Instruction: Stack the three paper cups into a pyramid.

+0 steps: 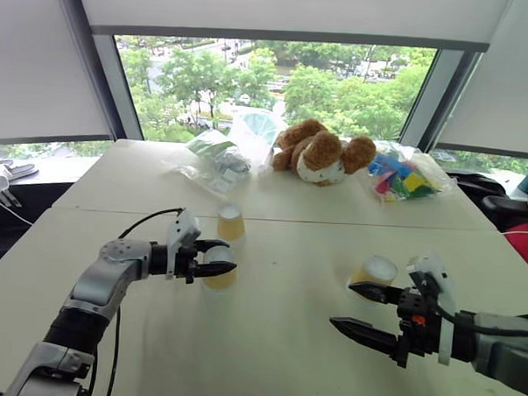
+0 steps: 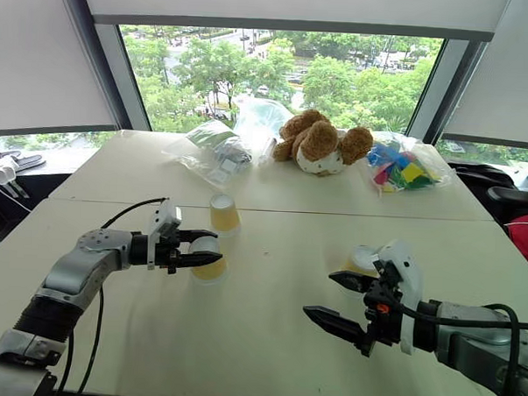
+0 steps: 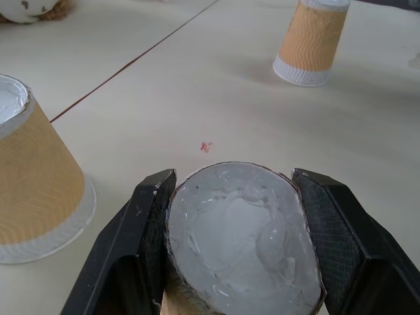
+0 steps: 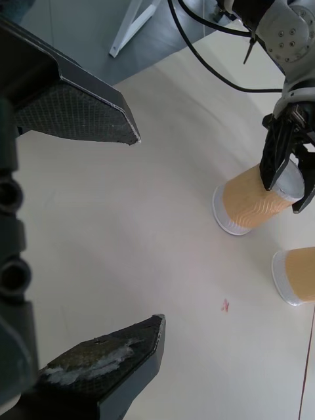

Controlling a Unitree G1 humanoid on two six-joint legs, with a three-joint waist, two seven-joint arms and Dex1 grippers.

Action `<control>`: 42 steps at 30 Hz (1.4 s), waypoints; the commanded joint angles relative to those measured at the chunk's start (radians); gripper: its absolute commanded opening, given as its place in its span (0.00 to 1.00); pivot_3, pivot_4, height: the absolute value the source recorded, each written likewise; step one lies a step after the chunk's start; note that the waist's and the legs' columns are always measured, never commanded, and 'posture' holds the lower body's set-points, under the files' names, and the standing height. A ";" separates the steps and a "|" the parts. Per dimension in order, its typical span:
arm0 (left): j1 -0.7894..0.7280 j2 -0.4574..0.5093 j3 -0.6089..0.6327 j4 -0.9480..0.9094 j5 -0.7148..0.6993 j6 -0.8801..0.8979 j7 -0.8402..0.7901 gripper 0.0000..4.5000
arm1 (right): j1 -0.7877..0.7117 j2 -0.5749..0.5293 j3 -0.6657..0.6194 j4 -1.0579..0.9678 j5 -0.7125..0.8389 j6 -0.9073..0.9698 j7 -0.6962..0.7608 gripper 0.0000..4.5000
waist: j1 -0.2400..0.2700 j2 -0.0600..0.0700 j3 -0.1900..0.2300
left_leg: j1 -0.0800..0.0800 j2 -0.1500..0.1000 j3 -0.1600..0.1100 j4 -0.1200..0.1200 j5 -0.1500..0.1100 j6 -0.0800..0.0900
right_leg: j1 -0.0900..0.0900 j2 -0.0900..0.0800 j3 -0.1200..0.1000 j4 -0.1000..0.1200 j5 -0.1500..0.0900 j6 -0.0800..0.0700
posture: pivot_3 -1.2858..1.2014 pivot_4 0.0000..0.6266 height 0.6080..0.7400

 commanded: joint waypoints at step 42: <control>0.076 -0.158 0.123 -0.458 -0.061 0.183 0.338 0.99 | 0.115 0.005 -0.067 -0.033 -0.032 -0.065 -0.009 1.00 | 0.000 -0.002 0.001 | 0.001 0.002 -0.001 0.002 0.000 0.000 | 0.001 0.003 0.000 0.002 0.000 0.001 | 0.52 0.24 1.00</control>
